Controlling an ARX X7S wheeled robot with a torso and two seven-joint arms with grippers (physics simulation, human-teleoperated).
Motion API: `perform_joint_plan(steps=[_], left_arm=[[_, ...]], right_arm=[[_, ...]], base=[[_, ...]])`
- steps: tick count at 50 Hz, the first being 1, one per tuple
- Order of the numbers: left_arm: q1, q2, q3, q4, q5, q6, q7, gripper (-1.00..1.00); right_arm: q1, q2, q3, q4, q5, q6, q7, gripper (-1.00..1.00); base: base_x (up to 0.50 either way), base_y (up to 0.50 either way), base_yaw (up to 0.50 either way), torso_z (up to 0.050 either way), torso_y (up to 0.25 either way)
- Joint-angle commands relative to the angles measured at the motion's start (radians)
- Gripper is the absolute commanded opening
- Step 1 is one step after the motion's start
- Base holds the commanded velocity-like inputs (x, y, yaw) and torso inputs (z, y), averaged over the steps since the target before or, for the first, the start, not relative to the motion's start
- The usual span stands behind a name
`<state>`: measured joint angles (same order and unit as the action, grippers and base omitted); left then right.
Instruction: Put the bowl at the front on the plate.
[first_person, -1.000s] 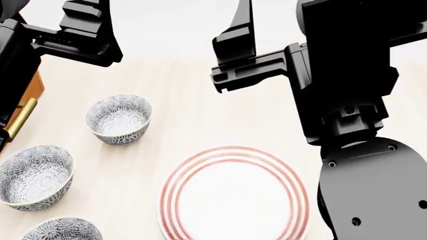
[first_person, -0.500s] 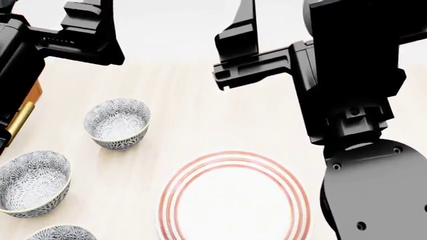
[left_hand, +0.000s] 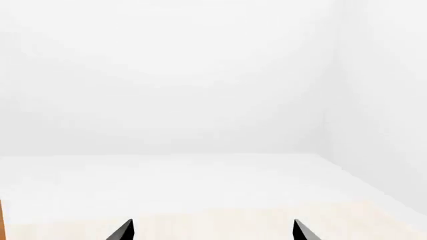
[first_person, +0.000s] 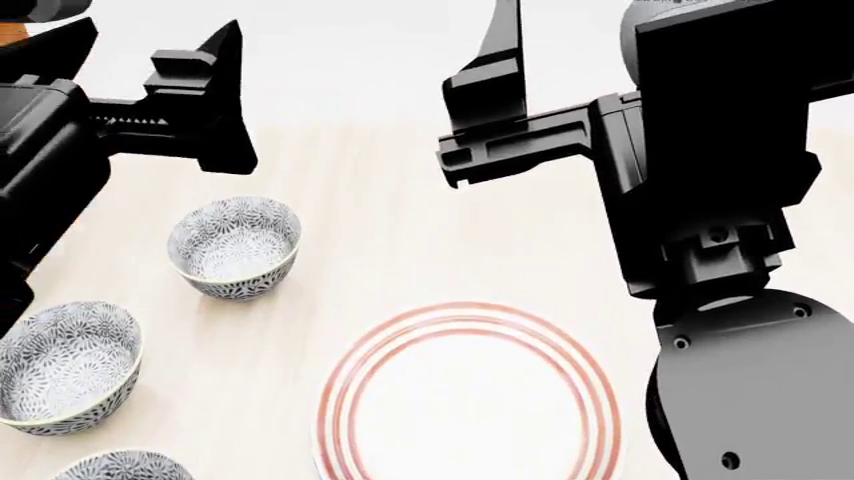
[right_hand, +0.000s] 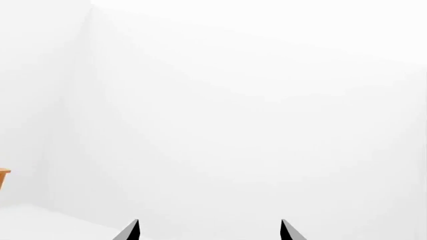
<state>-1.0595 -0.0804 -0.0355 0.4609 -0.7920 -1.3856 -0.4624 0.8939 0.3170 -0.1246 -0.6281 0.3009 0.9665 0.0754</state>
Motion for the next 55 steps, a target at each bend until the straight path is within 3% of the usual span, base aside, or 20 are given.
perform_joint_plan(steps=[1, 14, 34, 51, 55], left_arm=[[-0.034, 0.039, -0.086, -0.068, -0.079, -0.128, -0.074, 1.0], [-0.04, 0.042, -0.113, -0.118, -0.199, -0.175, -0.175, 1.0], [0.006, -0.033, -0.057, -0.207, -0.425, -0.158, -0.374, 1.0], [0.048, -0.047, -0.047, -0.257, -0.564, -0.15, -0.495, 1.0], [0.063, -0.034, -0.069, -0.299, -0.68, -0.164, -0.603, 1.0]], right_arm=[[-0.006, 0.005, 0.002, -0.004, 0.003, -0.002, 0.004, 1.0], [-0.015, 0.012, -0.001, 0.004, 0.004, -0.016, 0.005, 1.0], [-0.01, 0.018, -0.001, 0.008, 0.011, -0.013, 0.009, 1.0], [-0.017, 0.023, -0.009, 0.015, 0.01, -0.03, 0.012, 1.0], [-0.018, 0.024, -0.009, 0.015, 0.011, -0.033, 0.012, 1.0]], base=[[0.0, 0.0, 0.0, 0.0, 0.0], [0.0, 0.0, 0.0, 0.0, 0.0], [0.0, 0.0, 0.0, 0.0, 0.0], [0.0, 0.0, 0.0, 0.0, 0.0], [0.0, 0.0, 0.0, 0.0, 0.0]])
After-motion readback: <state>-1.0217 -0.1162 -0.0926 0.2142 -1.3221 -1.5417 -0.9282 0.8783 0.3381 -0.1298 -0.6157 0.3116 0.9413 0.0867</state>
